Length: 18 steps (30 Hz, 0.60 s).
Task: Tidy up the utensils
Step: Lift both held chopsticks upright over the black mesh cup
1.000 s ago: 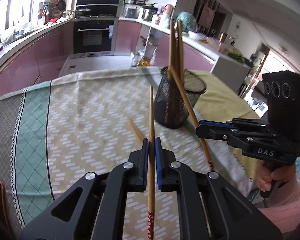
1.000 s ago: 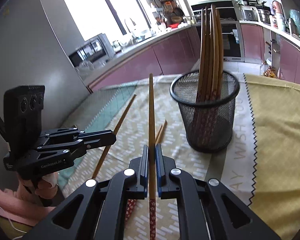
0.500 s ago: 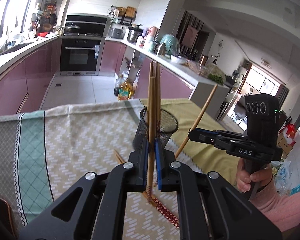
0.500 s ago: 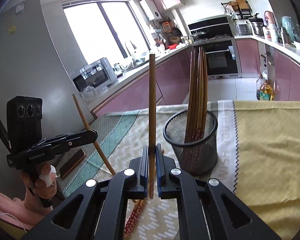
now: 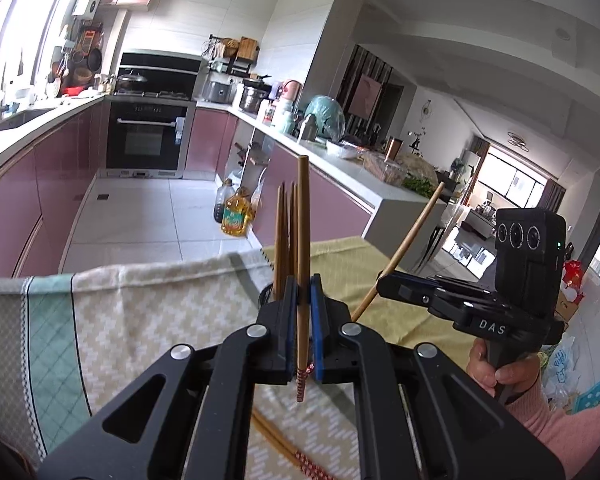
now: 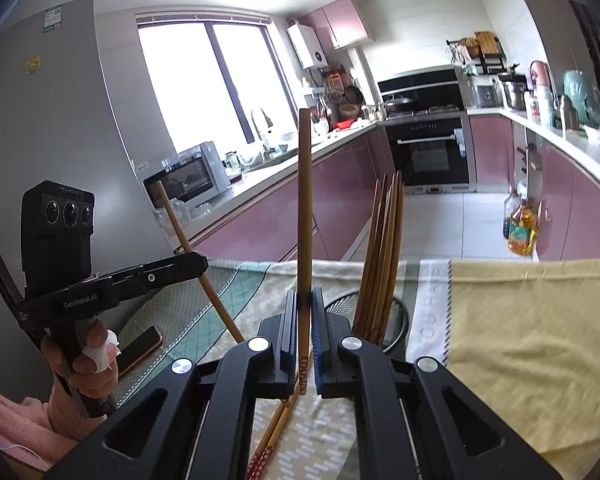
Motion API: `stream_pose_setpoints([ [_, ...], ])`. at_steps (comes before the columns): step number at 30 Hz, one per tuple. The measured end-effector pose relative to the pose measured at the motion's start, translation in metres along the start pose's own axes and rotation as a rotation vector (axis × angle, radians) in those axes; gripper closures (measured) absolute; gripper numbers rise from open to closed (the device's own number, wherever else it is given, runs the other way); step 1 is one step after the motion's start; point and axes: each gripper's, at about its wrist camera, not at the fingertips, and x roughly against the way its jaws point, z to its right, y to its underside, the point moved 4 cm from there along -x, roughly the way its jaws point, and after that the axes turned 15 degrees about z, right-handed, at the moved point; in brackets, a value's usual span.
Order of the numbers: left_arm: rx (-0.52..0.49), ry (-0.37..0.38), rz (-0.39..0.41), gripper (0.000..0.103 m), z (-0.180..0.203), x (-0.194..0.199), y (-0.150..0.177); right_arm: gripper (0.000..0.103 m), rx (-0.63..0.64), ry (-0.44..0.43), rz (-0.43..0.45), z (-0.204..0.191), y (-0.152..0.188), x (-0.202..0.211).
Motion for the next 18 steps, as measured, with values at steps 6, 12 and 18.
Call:
stream_pose_setpoints([
  [6, -0.01, 0.013, 0.041, 0.096, 0.003, -0.013, -0.027, 0.097, 0.031, 0.009, 0.036, 0.001, -0.021, 0.0],
  [12, -0.021, 0.007, 0.072, 0.096, 0.006, -0.023, -0.045, 0.097, 0.051, 0.019, 0.058, 0.003, -0.033, -0.004],
  [18, -0.019, -0.003, 0.078, 0.096, 0.007, -0.037, -0.053, 0.097, 0.059, 0.024, 0.059, 0.004, -0.039, -0.017],
])
